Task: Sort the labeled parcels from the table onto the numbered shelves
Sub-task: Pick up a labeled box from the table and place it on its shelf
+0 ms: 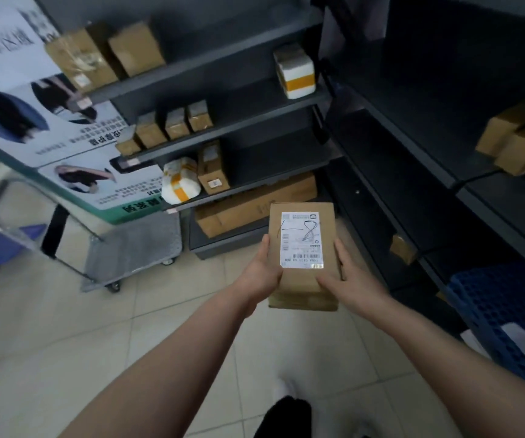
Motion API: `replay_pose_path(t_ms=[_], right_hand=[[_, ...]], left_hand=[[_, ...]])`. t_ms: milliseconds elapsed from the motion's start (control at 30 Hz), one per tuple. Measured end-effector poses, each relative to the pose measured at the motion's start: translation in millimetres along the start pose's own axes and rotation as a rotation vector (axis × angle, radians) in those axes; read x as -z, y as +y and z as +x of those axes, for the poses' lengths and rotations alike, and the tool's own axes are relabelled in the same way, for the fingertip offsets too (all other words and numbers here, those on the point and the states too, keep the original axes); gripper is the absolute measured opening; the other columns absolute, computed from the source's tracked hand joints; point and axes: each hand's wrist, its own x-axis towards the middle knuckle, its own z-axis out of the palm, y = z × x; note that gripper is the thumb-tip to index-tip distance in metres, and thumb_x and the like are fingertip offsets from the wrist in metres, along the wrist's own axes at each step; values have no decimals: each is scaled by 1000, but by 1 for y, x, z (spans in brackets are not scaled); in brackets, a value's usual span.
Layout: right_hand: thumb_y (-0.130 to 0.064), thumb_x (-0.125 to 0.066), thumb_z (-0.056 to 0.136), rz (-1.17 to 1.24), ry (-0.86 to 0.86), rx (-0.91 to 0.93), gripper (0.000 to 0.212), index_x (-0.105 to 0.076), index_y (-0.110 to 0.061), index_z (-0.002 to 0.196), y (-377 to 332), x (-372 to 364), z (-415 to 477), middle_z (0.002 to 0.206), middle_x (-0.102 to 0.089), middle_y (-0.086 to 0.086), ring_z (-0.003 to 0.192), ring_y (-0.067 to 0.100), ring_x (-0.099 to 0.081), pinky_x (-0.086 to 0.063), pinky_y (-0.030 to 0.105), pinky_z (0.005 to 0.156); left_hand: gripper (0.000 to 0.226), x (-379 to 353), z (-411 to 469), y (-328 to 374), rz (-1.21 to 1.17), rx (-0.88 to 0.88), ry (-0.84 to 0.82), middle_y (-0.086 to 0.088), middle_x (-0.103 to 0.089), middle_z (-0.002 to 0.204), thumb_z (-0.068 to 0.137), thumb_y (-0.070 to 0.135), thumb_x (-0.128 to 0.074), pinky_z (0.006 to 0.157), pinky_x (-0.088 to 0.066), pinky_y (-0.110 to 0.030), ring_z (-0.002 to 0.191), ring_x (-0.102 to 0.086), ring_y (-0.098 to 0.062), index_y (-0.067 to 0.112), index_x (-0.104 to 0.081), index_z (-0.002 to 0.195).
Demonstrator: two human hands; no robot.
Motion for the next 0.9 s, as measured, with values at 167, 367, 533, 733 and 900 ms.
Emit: replay_pose_path(t_ms=[167, 367, 533, 733, 900], right_hand=[[-42, -57, 90, -50, -44, 7, 85, 3, -46, 150, -21, -12, 56, 135, -55, -7, 108, 19, -58, -48, 33, 85], [-39, -57, 92, -88, -86, 1, 82, 1, -45, 150, -57, -29, 140, 133, -56, -6, 99, 18, -58, -50, 32, 82], [-39, -57, 92, -84, -85, -69, 83, 3, -50, 148, -97, -58, 224, 135, -54, -6, 104, 19, -59, -50, 33, 84], [-38, -58, 91, -28, -116, -132, 81, -1, -53, 147, -127, -91, 303, 135, -54, -12, 111, 18, -59, -49, 40, 94], [-42, -59, 90, -33, -152, -202, 79, -6, -51, 148, -132, -109, 364, 136, -53, -12, 117, 18, -56, -46, 40, 99]], left_hand=[[71, 31, 42, 3, -54, 1, 38, 8, -43, 114, 99, 19, -54, 84, -42, -27, 103, -50, -16, 33, -11, 154], [67, 81, 116, 1, -97, 36, 25, 7, -49, 118, 99, 19, -52, 94, -47, -34, 104, -52, -17, 33, -15, 153], [63, 140, 200, -2, -121, 45, -25, 6, -47, 121, 99, 24, -53, 92, -45, -34, 104, -48, -17, 35, -17, 150], [41, 195, 286, -18, -117, 82, -62, 5, -57, 121, 95, 31, -60, 97, -51, -45, 108, -57, -18, 47, -33, 121], [35, 215, 345, -30, -115, 119, -82, 5, -59, 121, 95, 37, -58, 95, -52, -40, 106, -57, -14, 40, -42, 126]])
